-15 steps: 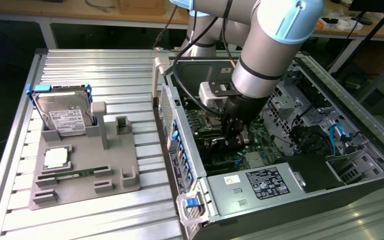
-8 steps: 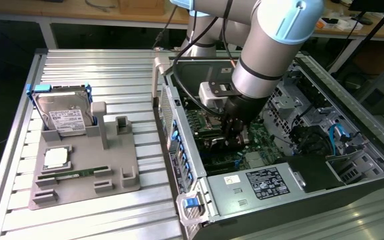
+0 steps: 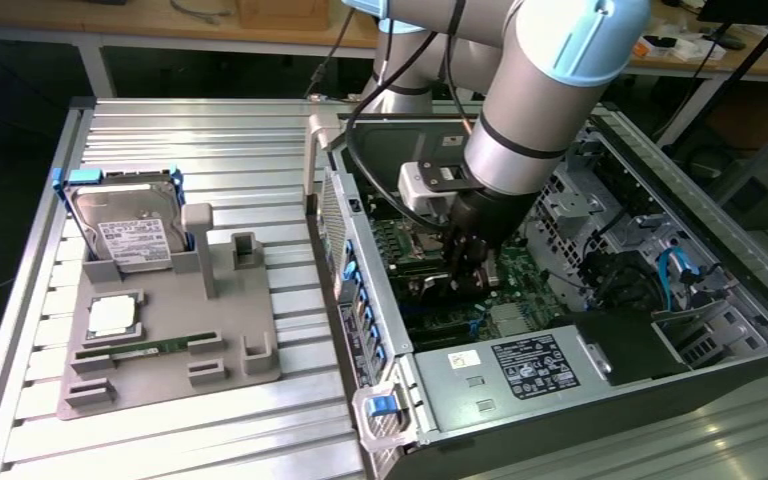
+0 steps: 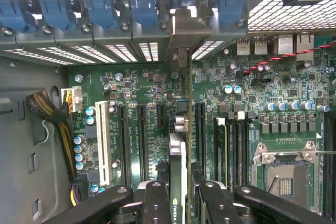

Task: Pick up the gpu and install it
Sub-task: 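Insert the gpu into the slot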

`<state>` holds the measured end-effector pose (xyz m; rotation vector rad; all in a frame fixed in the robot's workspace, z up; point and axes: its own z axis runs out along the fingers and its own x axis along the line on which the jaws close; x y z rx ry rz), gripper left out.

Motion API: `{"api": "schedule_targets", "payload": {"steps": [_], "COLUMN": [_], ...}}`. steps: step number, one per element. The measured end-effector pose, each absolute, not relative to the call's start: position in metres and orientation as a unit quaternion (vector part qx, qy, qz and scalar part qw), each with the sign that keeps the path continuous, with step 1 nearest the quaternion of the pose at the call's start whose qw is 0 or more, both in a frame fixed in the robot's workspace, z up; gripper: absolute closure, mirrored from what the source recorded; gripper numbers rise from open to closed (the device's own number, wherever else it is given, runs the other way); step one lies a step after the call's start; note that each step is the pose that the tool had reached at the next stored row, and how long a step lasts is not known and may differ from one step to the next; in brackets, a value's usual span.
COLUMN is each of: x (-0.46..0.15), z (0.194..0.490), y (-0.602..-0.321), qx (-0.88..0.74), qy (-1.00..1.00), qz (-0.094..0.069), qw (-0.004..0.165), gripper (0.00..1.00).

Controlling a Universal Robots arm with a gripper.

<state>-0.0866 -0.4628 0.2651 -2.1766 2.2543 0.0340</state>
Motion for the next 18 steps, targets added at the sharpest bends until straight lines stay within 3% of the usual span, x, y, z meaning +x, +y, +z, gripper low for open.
{"api": "schedule_targets", "payload": {"steps": [18], "x": [-0.0870], "z": [0.2630], "y": [-0.4628], "qx": [-0.695], "qy": [0.719], "qz": [0.012], "qw": [0.005], "gripper": [0.73]}}
